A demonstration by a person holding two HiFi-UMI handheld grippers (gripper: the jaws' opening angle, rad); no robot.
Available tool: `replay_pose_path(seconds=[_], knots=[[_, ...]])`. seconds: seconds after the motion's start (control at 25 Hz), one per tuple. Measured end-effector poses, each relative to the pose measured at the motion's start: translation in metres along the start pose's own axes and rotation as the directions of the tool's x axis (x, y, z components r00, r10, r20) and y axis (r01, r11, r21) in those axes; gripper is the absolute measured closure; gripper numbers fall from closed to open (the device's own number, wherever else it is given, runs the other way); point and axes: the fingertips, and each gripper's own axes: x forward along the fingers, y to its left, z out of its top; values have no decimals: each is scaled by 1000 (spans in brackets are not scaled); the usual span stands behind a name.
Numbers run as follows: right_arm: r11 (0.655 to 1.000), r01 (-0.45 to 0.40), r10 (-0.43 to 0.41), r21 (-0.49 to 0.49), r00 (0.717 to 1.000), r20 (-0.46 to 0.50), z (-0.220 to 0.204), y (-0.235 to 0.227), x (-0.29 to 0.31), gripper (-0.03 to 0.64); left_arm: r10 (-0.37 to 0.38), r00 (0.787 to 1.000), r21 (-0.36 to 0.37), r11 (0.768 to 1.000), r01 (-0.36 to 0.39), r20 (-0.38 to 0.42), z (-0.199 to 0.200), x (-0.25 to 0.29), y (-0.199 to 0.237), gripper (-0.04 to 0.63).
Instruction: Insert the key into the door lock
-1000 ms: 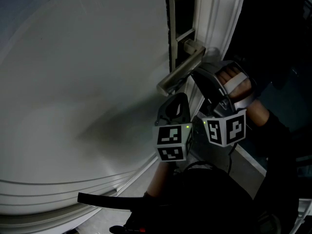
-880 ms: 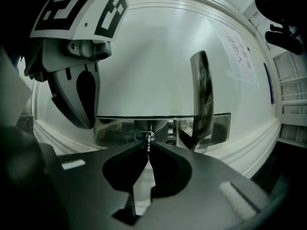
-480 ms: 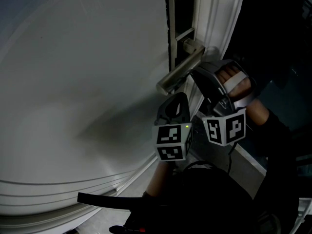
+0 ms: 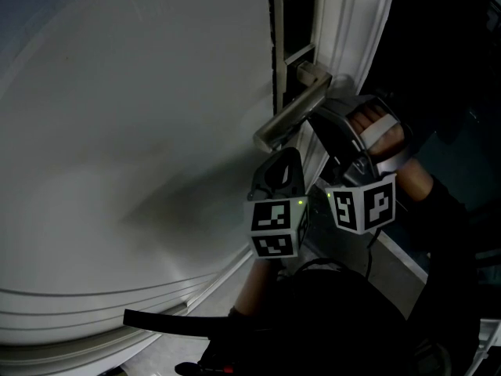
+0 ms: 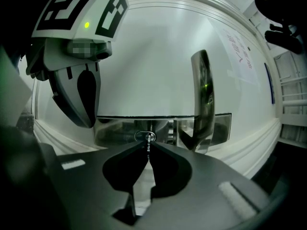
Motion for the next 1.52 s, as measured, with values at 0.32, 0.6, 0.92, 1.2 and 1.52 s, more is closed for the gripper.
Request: replay_pose_path(seconds=[0.32,0.6,0.92,1.2,1.52], knots=[[1000,2,-2,2,1000,0,0,0,0,604,-5,1000,-5,1000,5,-3,0,0,-1,595],[1000,-1,1,1,1000,3,1,0,0,604,-3,1000,-7,1000,3,4,1,0,-2,595],[1000,3,-3,1,1000,1,0,0,0,604,-7,1000,-11,1000,7,0,0,0,-3,595],[1000,-2,2,0,1000,1,0,0,0,604,-5,1000,-22,1000,5,2,1,0,-3,595],[1000,6,-6,-5,1000,-3,1,0,0,604,-10,1000,-17,1000,10,3,0,1,-3,595]])
